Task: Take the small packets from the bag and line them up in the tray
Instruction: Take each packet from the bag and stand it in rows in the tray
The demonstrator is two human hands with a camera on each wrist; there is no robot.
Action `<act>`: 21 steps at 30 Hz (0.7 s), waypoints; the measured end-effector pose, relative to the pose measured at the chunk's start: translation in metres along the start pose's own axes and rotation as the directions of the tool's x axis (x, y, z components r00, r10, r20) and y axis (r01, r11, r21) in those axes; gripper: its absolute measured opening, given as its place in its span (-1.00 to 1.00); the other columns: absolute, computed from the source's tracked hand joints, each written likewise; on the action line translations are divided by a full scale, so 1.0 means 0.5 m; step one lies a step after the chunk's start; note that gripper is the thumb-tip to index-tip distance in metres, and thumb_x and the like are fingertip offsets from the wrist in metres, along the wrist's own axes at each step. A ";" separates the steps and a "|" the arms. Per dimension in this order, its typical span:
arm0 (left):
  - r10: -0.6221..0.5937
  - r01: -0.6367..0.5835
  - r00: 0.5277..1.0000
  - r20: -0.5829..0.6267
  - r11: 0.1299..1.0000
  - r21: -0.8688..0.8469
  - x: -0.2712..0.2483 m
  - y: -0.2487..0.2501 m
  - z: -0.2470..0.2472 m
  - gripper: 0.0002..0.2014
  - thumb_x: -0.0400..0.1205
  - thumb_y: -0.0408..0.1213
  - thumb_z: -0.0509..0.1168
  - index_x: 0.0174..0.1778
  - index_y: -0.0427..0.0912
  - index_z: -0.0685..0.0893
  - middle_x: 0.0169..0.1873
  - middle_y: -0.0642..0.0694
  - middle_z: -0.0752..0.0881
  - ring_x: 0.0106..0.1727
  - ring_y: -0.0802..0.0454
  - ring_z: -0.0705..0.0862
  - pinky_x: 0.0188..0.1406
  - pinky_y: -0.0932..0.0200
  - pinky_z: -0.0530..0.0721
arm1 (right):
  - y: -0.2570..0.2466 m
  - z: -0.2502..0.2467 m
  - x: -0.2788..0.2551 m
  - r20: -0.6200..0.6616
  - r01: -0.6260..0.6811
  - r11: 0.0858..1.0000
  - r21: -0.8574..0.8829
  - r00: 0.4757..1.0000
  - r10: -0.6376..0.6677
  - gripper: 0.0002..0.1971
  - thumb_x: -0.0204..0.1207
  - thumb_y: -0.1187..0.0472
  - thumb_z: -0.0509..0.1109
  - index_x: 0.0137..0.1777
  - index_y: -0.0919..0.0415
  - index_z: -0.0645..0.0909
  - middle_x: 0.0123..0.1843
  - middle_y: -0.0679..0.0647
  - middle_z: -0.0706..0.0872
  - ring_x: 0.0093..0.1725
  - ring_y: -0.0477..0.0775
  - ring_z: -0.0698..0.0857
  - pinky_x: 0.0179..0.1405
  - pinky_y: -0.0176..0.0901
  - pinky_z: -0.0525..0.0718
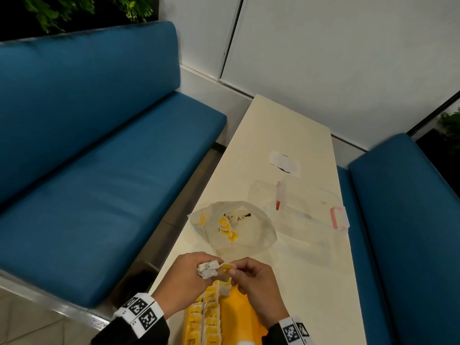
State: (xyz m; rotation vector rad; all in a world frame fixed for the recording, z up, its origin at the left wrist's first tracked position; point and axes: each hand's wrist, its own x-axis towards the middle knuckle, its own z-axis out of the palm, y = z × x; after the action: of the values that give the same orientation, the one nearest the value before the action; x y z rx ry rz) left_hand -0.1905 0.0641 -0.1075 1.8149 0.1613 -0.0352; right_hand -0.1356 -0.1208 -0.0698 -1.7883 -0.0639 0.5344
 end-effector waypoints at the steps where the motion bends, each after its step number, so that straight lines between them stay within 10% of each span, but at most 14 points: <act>1: -0.014 0.014 1.000 -0.023 1.000 0.003 0.001 -0.005 -0.003 -0.81 0.54 -0.18 0.60 0.00 0.21 0.89 -0.10 0.28 0.85 -0.04 0.29 0.79 -0.05 0.28 0.76 | 0.003 -0.004 0.003 -0.014 -0.011 1.000 -0.016 1.000 0.011 -0.93 0.53 0.47 0.47 -0.07 0.37 0.77 -0.40 0.12 0.72 -0.45 -0.11 0.60 -0.45 -0.32 0.51; 8: -0.172 0.169 0.964 -0.203 0.985 -0.032 0.001 -0.050 -0.039 -0.76 0.59 -0.26 0.56 0.16 0.05 0.88 -0.16 0.15 0.84 -0.27 0.39 0.73 -0.29 0.42 0.68 | 0.049 -0.042 0.007 -0.015 -0.162 0.976 -0.142 0.987 0.161 -0.95 0.58 0.44 0.43 -0.10 0.35 0.70 -0.39 0.23 0.74 -0.38 0.08 0.63 -0.49 -0.18 0.44; 11: -0.204 0.216 0.955 -0.216 0.976 0.032 0.001 -0.074 -0.040 -0.70 0.60 -0.23 0.55 0.26 0.01 0.85 0.03 0.15 0.84 -0.05 0.34 0.77 0.04 0.42 0.73 | 0.065 -0.046 0.009 -0.018 -0.224 0.954 -0.198 0.974 0.225 -0.99 0.59 0.44 0.41 -0.05 0.39 0.66 -0.41 0.17 0.74 -0.40 0.02 0.69 -0.53 -0.23 0.48; 14: -0.229 0.256 0.952 -0.203 0.960 0.117 0.001 -0.084 -0.031 -0.65 0.64 -0.25 0.50 0.35 0.00 0.79 0.15 0.08 0.81 -0.01 0.36 0.70 -0.14 0.73 0.51 | 0.074 -0.038 0.016 -0.021 -0.259 0.936 -0.237 0.965 0.262 -0.96 0.58 0.46 0.40 -0.09 0.36 0.65 -0.37 0.15 0.71 -0.48 -0.08 0.68 -0.57 -0.29 0.51; 21: -0.287 0.303 0.949 -0.128 0.946 0.120 0.011 -0.091 -0.015 -0.60 0.64 -0.20 0.50 0.42 -0.05 0.74 0.22 0.01 0.81 0.09 0.25 0.73 -0.14 0.76 0.48 | 0.103 -0.021 0.050 -0.027 -0.336 0.875 -0.348 0.937 0.349 -0.84 0.54 0.41 0.45 -0.23 0.20 0.66 -0.31 0.09 0.72 -0.43 -0.09 0.66 -0.52 -0.33 0.57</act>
State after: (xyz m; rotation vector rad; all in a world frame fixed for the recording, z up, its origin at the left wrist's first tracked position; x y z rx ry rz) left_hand -0.1913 0.0829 -0.1502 1.9177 0.5200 -0.1634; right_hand -0.1211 -0.1372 -0.1235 -2.1536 0.1469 0.8531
